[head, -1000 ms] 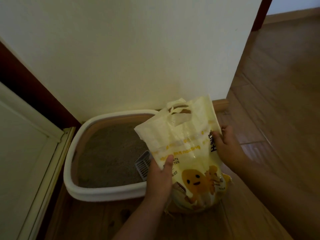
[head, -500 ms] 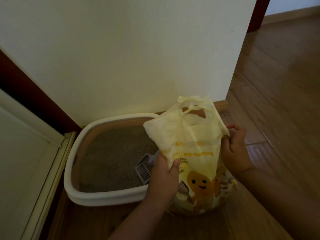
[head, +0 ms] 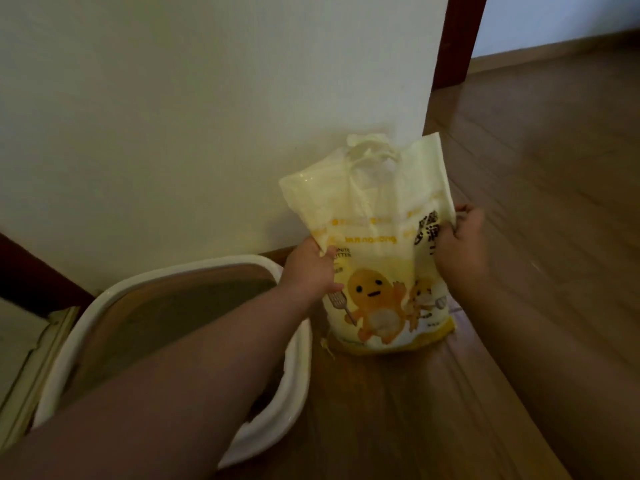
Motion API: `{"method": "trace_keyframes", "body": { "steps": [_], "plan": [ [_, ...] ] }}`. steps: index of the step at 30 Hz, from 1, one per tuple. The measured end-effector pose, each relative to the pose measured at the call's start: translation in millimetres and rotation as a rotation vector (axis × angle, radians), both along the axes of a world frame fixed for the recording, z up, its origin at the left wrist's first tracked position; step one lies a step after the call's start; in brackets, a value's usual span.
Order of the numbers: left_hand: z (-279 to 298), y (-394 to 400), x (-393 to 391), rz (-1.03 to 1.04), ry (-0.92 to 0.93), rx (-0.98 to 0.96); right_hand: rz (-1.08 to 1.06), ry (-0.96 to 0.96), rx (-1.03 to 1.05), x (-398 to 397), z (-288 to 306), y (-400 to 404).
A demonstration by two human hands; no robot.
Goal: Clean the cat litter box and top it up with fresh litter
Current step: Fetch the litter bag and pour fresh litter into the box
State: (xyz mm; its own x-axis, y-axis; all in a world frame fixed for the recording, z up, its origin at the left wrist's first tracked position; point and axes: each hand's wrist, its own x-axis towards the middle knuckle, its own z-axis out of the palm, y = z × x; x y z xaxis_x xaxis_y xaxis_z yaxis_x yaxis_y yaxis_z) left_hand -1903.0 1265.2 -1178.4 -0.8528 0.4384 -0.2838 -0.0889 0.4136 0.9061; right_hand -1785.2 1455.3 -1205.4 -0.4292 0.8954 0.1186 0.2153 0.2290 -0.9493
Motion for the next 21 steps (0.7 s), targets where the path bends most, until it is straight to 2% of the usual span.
{"method": "trace_keyframes", "body": {
  "steps": [7, 10, 11, 13, 15, 18, 21],
  "plan": [
    [-5, 15, -75, 0.162, 0.136, -0.091, 0.123, -0.173, 0.064, -60, -3, 28],
    [-10, 6, -94, 0.124, 0.120, -0.242, 0.157, -0.274, 0.091, -76, 3, 35],
    [-10, 5, -95, 0.081, 0.188, -0.312, 0.169, -0.275, 0.063, -79, 3, 34],
    [-9, 0, -97, 0.059, 0.292, -0.415, 0.194, -0.202, -0.059, -82, 1, 28],
    [-10, 1, -106, 0.004, 0.283, -0.411, 0.182, -0.057, -0.227, -83, -4, 17],
    [-16, 3, -103, 0.045, 0.375, -0.386, 0.098, 0.081, -0.274, -84, -15, 12],
    [-18, 3, -102, 0.075, 0.410, -0.405, 0.133, 0.118, -0.270, -85, -13, 10]
  ]
}}
